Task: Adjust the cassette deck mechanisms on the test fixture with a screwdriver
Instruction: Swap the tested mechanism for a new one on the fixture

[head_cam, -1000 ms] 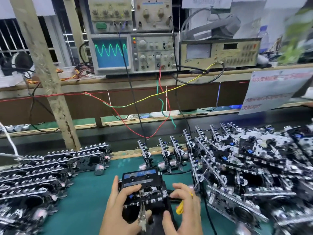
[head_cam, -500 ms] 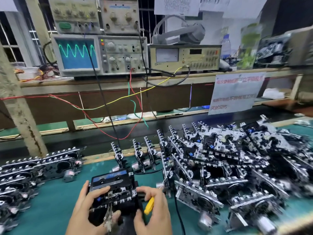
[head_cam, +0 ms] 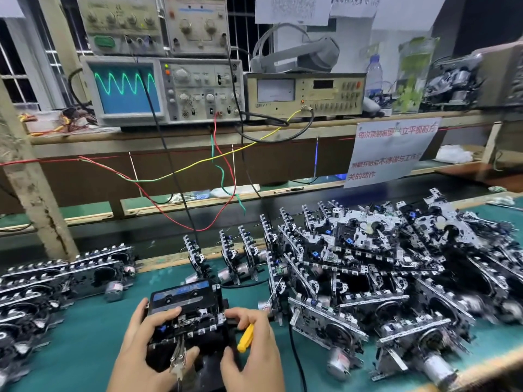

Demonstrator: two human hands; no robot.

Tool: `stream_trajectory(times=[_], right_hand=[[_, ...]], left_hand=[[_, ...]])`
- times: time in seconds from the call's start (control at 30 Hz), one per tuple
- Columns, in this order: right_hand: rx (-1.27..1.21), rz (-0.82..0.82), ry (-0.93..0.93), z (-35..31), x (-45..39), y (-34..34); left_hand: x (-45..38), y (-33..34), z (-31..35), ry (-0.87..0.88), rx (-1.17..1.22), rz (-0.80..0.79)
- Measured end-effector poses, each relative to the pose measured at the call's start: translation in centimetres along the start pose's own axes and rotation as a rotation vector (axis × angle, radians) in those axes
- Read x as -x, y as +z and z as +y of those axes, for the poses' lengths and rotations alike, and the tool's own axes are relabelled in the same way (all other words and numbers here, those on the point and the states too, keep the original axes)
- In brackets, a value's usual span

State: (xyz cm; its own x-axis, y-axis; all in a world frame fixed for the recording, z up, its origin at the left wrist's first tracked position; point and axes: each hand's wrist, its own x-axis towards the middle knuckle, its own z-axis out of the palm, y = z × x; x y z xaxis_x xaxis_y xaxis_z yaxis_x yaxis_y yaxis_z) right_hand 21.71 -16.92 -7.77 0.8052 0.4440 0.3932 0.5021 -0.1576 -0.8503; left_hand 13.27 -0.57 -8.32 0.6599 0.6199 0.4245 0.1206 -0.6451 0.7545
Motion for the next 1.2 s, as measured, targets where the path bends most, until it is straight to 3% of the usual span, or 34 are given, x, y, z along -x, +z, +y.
stream_trajectory(times=[1.2], right_hand=[[-0.024,-0.018,0.028,-0.76,0.2,-0.45]], left_hand=[[0.25,-0.27,0.85,-0.04,0.065,-0.017]])
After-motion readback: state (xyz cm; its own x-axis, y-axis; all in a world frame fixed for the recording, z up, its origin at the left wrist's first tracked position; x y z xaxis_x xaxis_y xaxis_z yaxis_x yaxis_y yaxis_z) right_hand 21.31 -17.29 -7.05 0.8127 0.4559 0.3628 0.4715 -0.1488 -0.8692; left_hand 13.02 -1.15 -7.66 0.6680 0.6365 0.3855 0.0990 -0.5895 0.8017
